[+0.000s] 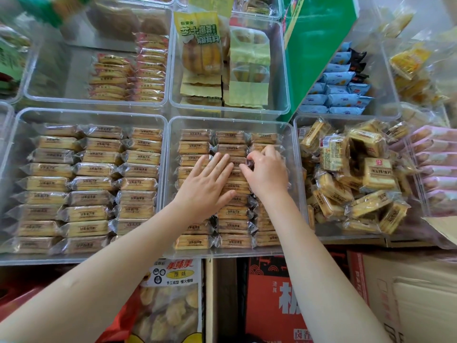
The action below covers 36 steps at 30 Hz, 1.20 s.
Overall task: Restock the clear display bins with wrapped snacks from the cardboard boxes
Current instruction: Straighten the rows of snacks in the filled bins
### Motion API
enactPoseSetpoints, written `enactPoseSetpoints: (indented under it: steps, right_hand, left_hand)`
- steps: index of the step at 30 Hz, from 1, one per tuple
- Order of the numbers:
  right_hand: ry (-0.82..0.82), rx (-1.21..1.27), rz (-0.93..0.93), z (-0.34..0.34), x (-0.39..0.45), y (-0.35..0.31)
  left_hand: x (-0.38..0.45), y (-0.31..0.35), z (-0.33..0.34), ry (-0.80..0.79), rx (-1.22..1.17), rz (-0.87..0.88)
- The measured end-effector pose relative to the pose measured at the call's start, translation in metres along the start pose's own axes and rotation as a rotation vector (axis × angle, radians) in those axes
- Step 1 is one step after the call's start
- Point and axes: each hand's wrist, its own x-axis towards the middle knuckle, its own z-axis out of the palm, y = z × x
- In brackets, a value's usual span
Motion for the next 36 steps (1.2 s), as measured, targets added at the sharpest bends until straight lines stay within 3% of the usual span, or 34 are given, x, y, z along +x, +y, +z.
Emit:
enactPoseSetpoints:
  steps: [3, 8, 12, 15, 19, 23, 29, 34, 36]
  right_hand:
    - [-0.029, -0.045, 0.028, -0.002, 0.007, -0.005]
    - [-0.062, 0.189, 0.114, 0.001, 0.023, -0.006]
    - [-0.062, 0.17, 0.162, 0.006, 0.024, -0.005]
    - [-0.05, 0.11, 0.132, 0.002, 0.016, -0.003]
    - [0.046, 0.225, 0.033, -0.005, -0.009, 0.001]
    - [-0.015, 0.048, 0.0, -0.002, -0.026, 0.004]
    - [-0.091, -0.169, -0.016, -0.009, -0.02, 0.004]
    - [-0.124, 0.146, 0.003, -0.006, -0.008, -0.002]
    - [-0.113, 0.157, 0.054, -0.002, -0.005, -0.001]
  left_hand:
    - [0.001, 0.002, -0.001, -0.011, 0.006, -0.012]
    - [-0.005, 0.004, -0.003, -0.035, 0.017, -0.066]
    - [-0.007, 0.007, -0.003, -0.052, 0.04, -0.079]
    - [-0.006, 0.009, -0.004, -0.059, 0.019, -0.082]
    - [-0.011, 0.006, -0.005, -0.034, -0.013, -0.058]
    - [-0.018, 0.008, -0.001, -0.035, -0.003, 0.022]
    - [-0.027, 0.014, 0.001, -0.034, 0.038, -0.022]
    - [-0.036, 0.015, 0.002, -0.03, 0.0, -0.064]
    - [-0.036, 0.015, 0.001, -0.025, -0.012, -0.057]
